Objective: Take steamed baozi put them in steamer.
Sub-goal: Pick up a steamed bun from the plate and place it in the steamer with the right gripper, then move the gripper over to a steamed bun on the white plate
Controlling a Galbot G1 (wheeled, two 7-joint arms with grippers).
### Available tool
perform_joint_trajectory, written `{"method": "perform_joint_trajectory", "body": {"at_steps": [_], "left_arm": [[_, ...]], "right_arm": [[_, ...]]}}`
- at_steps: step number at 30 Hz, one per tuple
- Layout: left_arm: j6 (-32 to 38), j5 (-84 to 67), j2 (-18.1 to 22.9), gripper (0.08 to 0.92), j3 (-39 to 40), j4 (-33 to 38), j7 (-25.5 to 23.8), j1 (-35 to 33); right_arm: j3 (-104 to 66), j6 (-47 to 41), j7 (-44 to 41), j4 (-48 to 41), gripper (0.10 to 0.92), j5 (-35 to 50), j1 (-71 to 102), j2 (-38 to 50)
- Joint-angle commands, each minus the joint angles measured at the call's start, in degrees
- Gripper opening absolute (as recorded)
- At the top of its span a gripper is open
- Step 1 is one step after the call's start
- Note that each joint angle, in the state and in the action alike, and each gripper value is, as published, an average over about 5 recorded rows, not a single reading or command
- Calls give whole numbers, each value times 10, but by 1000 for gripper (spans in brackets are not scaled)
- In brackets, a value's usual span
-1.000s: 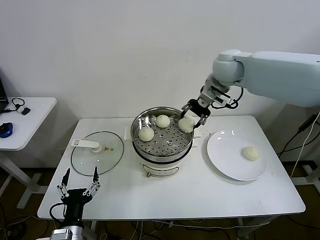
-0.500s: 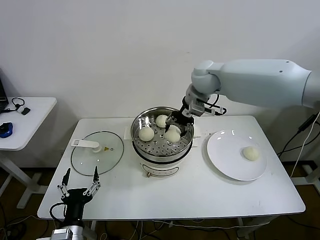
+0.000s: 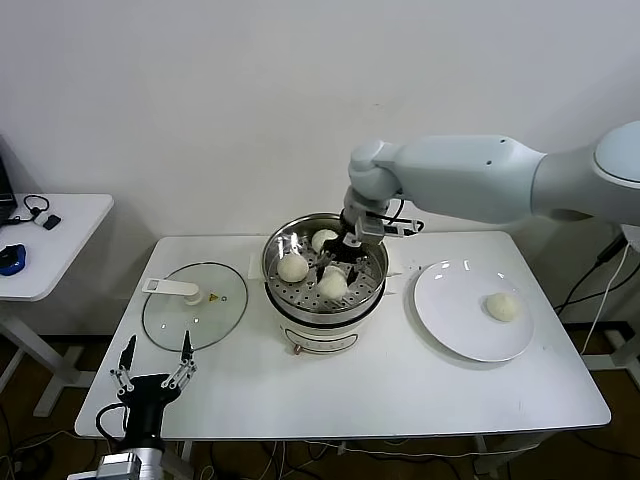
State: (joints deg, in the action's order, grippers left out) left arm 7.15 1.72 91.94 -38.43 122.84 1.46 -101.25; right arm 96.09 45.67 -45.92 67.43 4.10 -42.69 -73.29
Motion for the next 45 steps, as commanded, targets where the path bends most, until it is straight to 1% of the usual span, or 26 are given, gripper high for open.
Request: {"method": "perform_joint_trajectory", "body": {"at_steps": [1,9,12,17,21,23,25,28,31,34,37,41,45], "left_arm": [[-1,-6,-2,823,-7,-4,-1,5],[-2,-7,-3,823,-6,-8,-1,10],[-3,-7,-3,823,-6,-7,-2,11],[-3,-6,-3,823,-5,-5,-2,9],[-2,-5,-3,823,-6,-3,-1,5],[-2,-4,-3,823,-4,-1,-1,2],[-1,-3,-2,823,-3,1,-1,0],[-1,-1,-2,823,1,5,-1,-3],[-1,2,-3,823,6,7,-1,-5],[-1,5,-3,823,12,9,-1,-6],[1,8,-3,823,18,10,0,-9],[4,12,-4,823,24,11,1,-13],[6,13,-4,823,24,13,1,-17]], "right_arm": [[4,26,-3,-50,632,-15,29,-49],[6,25,-3,-58,646,-17,33,-50],[5,24,5,-63,688,-11,29,-52],[8,25,8,-65,802,12,14,-52],[20,19,5,-60,821,44,-14,-43],[45,2,-5,-46,822,81,-40,-32],[78,-27,-19,-25,823,129,-68,-16],[143,-92,-34,14,823,215,-118,8],[205,-191,-36,57,823,294,-165,35],[236,-302,-37,92,823,352,-190,75],[240,-390,-45,116,823,402,-192,121],[240,-441,-72,114,823,402,-181,167],[226,-442,-104,89,823,363,-155,206]]}}
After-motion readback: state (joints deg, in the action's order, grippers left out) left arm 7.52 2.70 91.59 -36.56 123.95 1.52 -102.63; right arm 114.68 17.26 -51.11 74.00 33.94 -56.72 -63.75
